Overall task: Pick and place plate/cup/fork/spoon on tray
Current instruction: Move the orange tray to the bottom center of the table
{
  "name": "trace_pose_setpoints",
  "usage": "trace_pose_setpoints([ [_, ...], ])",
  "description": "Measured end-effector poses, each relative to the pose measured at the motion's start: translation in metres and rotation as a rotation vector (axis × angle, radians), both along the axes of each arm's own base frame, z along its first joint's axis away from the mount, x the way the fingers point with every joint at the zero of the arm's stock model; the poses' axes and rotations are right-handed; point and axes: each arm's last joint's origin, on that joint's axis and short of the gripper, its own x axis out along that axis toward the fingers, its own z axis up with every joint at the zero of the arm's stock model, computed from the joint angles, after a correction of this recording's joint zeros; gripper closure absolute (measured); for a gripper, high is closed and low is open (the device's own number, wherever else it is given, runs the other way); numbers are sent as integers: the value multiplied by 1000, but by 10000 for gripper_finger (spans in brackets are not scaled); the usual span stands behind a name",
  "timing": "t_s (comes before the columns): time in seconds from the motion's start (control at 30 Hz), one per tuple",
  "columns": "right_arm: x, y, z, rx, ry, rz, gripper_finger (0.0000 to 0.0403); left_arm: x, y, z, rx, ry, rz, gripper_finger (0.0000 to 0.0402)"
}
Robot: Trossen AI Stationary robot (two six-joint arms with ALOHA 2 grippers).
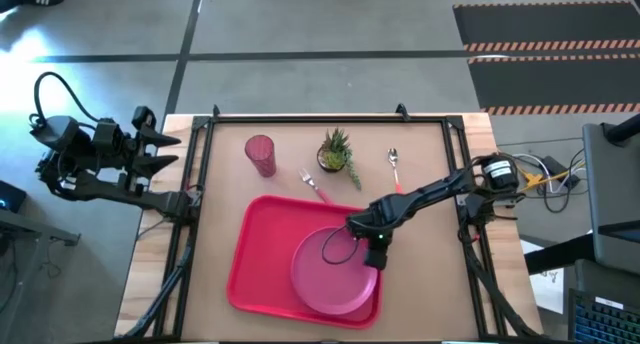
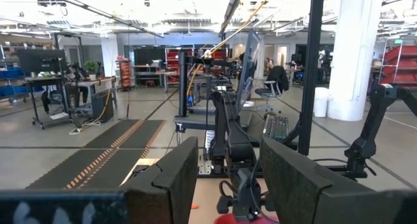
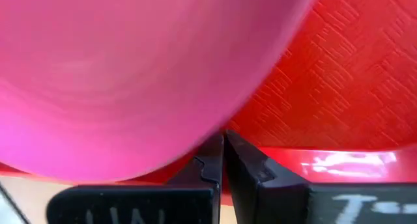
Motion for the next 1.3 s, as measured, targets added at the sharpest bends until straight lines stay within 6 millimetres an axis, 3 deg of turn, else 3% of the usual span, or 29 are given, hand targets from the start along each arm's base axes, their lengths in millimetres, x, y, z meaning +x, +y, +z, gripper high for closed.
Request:
trace_pose_setpoints([
  [0.43, -16, -16, 20, -68, 19, 23, 394, 0, 0, -1, 0, 3, 0, 252],
  [0.57, -13, -20, 42, -127, -80, 5, 394, 1, 0, -1, 14, 6, 2, 252],
  [0.7, -8, -27, 77, -232, -220, -53, 394, 8, 0, -1, 74, 33, 46, 252],
  [0.87, -8, -34, 144, -394, -474, -127, 394, 28, 3, -12, 82, 202, 207, 252],
  [1.13, -39, -43, 256, -554, -869, -230, 394, 84, -1, -33, 60, 466, 324, 252],
  [1.2, -49, -44, 276, -568, -936, -227, 394, 98, -2, -37, 74, 512, 327, 252],
  [1.3, -59, -45, 288, -556, -965, -210, 394, 118, -4, -43, 94, 576, 333, 252],
])
